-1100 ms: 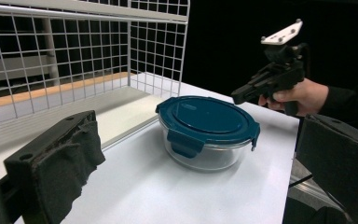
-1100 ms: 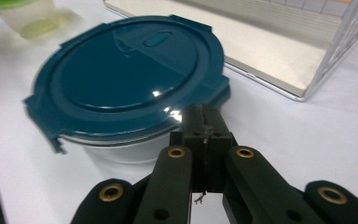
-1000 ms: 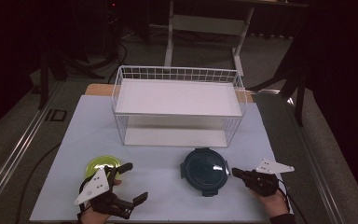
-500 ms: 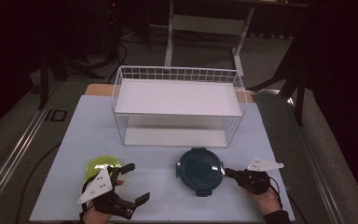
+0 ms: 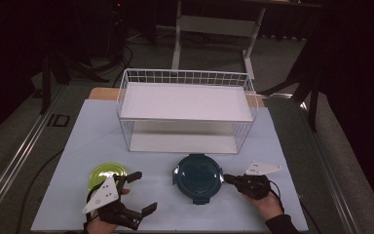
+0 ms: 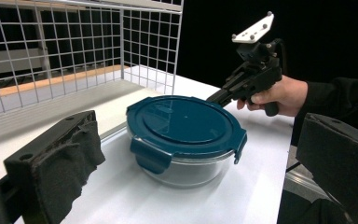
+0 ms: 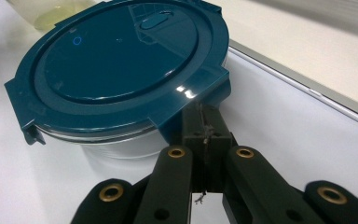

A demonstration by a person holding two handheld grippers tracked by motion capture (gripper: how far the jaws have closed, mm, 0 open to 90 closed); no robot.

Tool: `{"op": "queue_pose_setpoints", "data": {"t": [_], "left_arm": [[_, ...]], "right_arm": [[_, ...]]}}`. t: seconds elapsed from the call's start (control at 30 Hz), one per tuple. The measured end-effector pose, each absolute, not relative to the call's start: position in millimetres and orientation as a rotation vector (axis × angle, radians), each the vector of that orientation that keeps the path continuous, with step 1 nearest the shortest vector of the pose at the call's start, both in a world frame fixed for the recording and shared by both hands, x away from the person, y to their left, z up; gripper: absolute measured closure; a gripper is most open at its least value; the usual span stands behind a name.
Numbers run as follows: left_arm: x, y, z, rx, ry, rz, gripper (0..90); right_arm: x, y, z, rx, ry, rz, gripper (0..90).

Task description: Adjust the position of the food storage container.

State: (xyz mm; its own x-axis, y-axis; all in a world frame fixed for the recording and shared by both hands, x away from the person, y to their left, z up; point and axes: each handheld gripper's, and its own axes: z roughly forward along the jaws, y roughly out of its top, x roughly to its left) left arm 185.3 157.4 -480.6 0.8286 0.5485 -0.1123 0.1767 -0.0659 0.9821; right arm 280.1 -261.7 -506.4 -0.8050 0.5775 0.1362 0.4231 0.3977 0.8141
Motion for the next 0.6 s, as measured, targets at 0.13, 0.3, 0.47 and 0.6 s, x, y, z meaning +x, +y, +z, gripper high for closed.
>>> {"op": "queue_pose_setpoints", "data": {"t": [0.13,0.3,0.47,0.6], "left_arm": [[185.3,157.5,-480.7,1.635,0.58,0.333,0.0],[185.1,157.2,-481.0,1.637,0.578,0.33,0.0],[185.2,156.5,-481.1,1.641,0.578,0.327,0.0],[185.2,156.9,-480.9,1.636,0.582,0.327,0.0]], "right_arm": [[282.3,-252.7,-505.9,0.868,2.501,1.364,90.0],[283.4,-247.0,-506.2,0.852,2.511,1.375,90.0],[282.4,-241.8,-506.2,0.826,2.524,1.37,90.0],[282.6,-241.7,-504.2,0.825,2.496,1.369,90.0]]}}
